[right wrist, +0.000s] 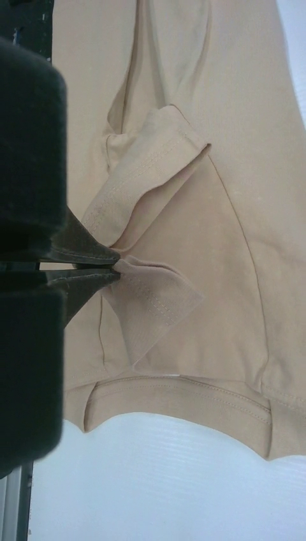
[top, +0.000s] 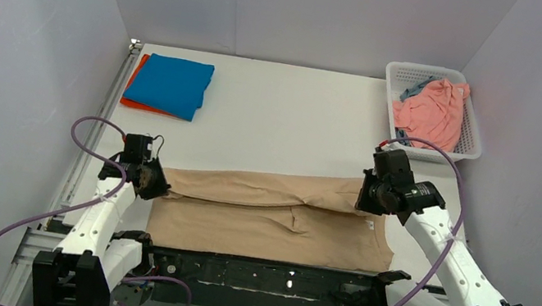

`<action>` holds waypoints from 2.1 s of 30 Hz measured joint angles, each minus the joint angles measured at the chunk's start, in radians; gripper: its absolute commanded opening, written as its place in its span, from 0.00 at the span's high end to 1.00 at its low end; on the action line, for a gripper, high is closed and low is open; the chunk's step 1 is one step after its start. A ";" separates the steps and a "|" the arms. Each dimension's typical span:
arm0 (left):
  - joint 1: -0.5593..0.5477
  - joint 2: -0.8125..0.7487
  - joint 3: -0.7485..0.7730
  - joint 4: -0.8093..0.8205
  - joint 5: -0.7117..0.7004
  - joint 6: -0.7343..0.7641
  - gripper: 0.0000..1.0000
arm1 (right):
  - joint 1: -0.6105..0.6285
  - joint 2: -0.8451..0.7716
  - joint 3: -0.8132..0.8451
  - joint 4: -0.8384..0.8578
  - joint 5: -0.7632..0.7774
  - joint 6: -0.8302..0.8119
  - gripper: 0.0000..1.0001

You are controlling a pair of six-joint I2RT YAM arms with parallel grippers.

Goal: Fold and stack the t-shirts
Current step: Fold the other side of the tshirt into a rectangle, then rotate the tshirt 90 degrees

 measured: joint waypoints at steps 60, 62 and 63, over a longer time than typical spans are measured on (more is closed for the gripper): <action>-0.031 0.803 0.449 -0.206 0.195 -0.232 0.02 | -0.173 0.568 0.013 0.130 -0.390 0.387 0.18; -0.031 0.784 0.431 -0.191 0.198 -0.247 0.02 | -0.182 0.676 0.145 0.127 -0.389 0.354 0.19; -0.033 0.763 0.414 -0.179 0.197 -0.257 0.02 | -0.183 0.731 0.219 0.136 -0.388 0.338 0.20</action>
